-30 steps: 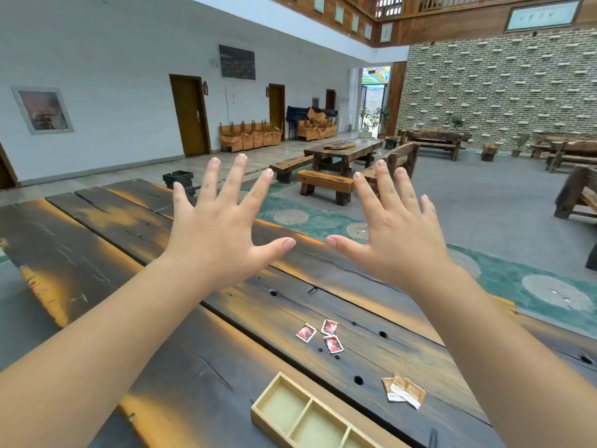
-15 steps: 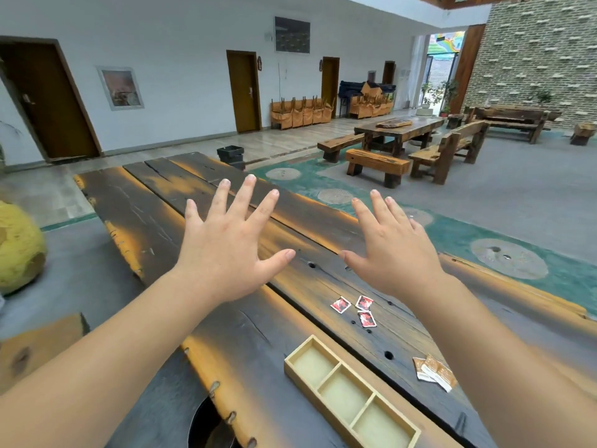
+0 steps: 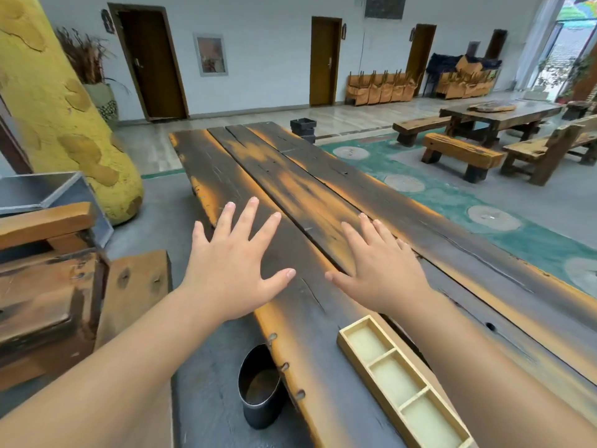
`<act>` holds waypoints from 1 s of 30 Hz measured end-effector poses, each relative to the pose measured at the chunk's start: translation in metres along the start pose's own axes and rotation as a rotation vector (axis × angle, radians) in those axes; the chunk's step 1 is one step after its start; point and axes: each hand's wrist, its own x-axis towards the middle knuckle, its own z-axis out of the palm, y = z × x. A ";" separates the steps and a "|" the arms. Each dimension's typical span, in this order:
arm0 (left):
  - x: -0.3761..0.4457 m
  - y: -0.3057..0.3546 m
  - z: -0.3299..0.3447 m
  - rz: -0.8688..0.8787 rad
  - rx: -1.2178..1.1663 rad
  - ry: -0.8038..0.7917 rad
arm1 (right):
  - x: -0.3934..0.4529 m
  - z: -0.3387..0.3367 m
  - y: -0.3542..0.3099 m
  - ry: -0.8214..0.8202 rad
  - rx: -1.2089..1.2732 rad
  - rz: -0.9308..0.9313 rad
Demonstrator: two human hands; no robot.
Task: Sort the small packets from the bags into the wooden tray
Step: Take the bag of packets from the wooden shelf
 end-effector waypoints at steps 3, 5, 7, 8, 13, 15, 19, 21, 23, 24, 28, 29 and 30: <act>-0.010 -0.024 0.009 -0.045 -0.001 -0.048 | 0.010 0.012 -0.027 -0.045 0.010 -0.046; -0.017 -0.043 0.015 -0.084 -0.026 -0.078 | 0.018 0.020 -0.046 -0.073 0.009 -0.075; -0.026 -0.062 0.022 -0.123 -0.033 -0.124 | 0.026 0.027 -0.067 -0.090 0.007 -0.106; -0.031 -0.072 0.026 -0.140 -0.036 -0.152 | 0.029 0.031 -0.078 -0.098 0.007 -0.123; -0.060 -0.128 0.041 -0.243 -0.083 -0.247 | 0.042 0.050 -0.144 -0.149 0.011 -0.212; -0.075 -0.150 0.046 -0.279 -0.087 -0.259 | 0.046 0.060 -0.171 -0.169 0.013 -0.254; -0.107 -0.188 0.056 -0.365 -0.113 -0.289 | 0.051 0.079 -0.222 -0.200 0.010 -0.334; -0.125 -0.204 0.060 -0.420 -0.134 -0.311 | 0.052 0.087 -0.247 -0.214 0.010 -0.384; -0.144 -0.218 0.063 -0.481 -0.161 -0.326 | 0.052 0.093 -0.270 -0.230 0.005 -0.443; -0.153 -0.224 0.063 -0.509 -0.169 -0.331 | 0.051 0.095 -0.282 -0.239 0.002 -0.474; -0.187 -0.245 0.064 -0.645 -0.175 -0.333 | 0.048 0.102 -0.324 -0.284 -0.004 -0.617; -0.196 -0.249 0.064 -0.687 -0.176 -0.332 | 0.047 0.104 -0.333 -0.293 -0.005 -0.651; -0.204 -0.252 0.064 -0.729 -0.175 -0.329 | 0.047 0.106 -0.342 -0.297 -0.004 -0.688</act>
